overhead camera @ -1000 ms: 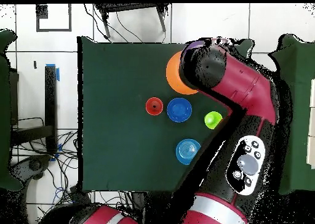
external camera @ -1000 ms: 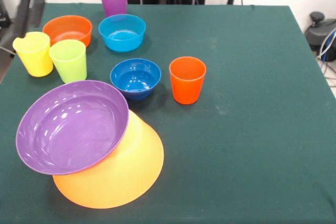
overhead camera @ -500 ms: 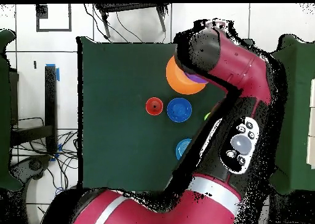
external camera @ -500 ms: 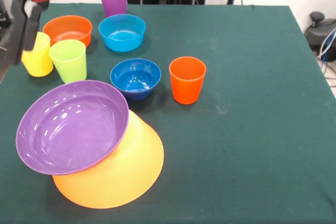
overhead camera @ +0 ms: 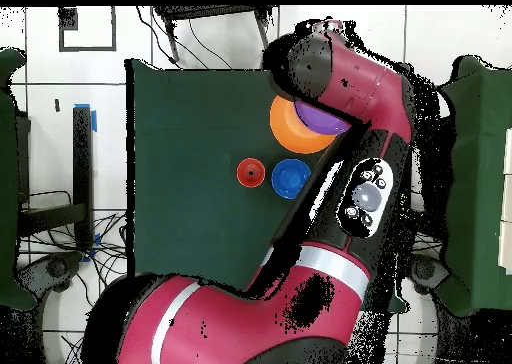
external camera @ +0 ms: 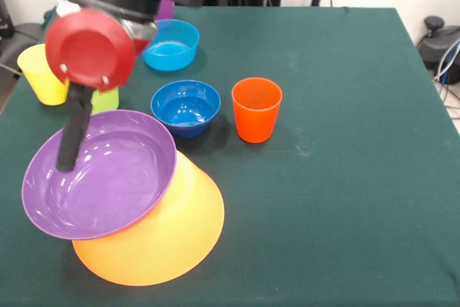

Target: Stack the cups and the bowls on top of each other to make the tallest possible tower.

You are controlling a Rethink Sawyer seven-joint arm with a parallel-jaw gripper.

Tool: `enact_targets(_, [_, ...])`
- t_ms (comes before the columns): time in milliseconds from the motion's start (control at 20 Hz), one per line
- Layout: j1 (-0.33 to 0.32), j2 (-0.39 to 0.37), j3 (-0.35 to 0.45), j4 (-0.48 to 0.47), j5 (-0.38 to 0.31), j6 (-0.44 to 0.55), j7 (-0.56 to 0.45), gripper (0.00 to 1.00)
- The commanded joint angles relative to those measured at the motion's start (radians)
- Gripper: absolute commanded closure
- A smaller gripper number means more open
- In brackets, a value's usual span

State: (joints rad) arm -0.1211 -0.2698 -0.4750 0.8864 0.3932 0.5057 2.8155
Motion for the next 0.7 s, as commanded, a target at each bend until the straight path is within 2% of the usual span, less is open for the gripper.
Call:
enact_targets(50, [0.006,0.062,0.101,-0.052,0.016,0.098,0.079,0.00])
enact_targets(350, [0.016,0.045,0.103,-0.025,0.029,0.111,0.068,0.00])
enact_targets(700, [-0.003,-0.053,0.142,0.126,0.010,0.162,-0.028,0.00])
